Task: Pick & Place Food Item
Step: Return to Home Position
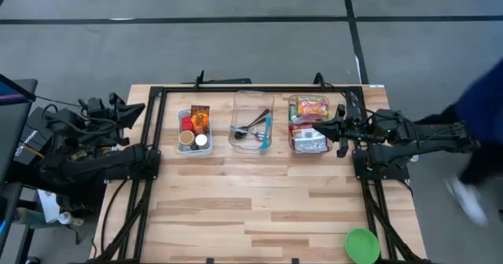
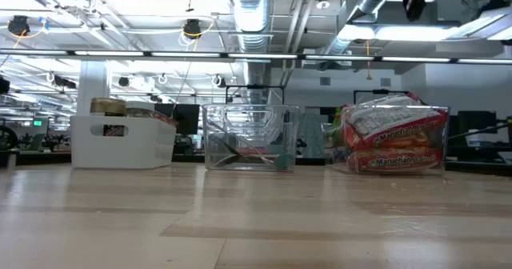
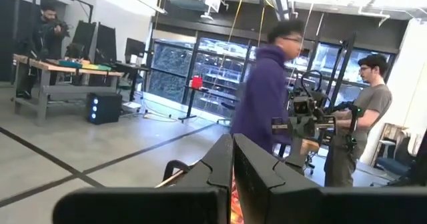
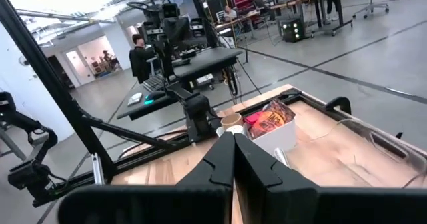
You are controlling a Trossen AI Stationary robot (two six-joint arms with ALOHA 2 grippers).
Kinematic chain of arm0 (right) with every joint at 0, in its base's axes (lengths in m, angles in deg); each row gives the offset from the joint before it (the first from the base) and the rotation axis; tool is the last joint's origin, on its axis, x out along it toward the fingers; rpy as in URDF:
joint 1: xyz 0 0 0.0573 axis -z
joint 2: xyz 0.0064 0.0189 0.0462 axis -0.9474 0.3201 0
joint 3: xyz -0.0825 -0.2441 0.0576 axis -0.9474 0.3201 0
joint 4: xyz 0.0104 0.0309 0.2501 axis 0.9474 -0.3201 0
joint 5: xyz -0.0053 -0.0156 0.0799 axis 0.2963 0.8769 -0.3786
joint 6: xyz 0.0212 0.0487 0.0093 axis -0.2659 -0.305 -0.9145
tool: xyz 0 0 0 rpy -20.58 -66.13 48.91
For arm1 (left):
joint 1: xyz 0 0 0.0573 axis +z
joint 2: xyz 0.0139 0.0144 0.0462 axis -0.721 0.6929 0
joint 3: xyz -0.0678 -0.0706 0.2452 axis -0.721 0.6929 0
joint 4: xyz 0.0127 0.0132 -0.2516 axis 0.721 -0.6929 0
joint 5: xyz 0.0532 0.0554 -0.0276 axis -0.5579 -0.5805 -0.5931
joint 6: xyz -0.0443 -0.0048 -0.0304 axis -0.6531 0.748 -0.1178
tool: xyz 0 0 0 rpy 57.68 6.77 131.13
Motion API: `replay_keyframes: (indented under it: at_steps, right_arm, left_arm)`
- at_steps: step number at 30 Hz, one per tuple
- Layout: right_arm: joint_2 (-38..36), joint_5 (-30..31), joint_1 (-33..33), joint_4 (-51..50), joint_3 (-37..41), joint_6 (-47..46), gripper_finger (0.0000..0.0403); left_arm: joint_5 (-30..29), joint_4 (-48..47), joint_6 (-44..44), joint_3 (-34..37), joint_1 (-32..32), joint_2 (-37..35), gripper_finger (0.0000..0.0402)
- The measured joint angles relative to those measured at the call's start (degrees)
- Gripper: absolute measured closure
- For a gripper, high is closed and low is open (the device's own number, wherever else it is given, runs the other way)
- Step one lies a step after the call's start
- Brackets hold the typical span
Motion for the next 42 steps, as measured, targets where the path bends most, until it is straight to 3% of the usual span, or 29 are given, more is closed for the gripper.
replay_keyframes:
  at_steps: [8, 15, 38, 42]
  right_arm:
    - [-5.99, 0.00, 0.00, 4.67, 6.71, -0.51, 0.0403]
    - [-10.84, 0.12, 0.00, 6.05, 11.36, -1.48, 0.0403]
    - [-32.20, 1.48, 0.00, 6.94, 25.06, -3.10, 0.0403]
    - [-32.19, 1.53, 0.00, 6.94, 26.25, -4.05, 0.0403]
  left_arm:
    - [-4.09, -3.45, -0.25, 0.04, 0.02, -2.76, 0.0394]
    - [-4.53, 0.88, -1.47, 4.78, 0.00, -2.74, 0.0394]
    - [-4.24, 32.34, -15.28, 37.53, 0.01, -2.91, 0.0394]
    - [-4.27, 36.42, -16.60, 41.35, 0.00, -2.91, 0.0394]
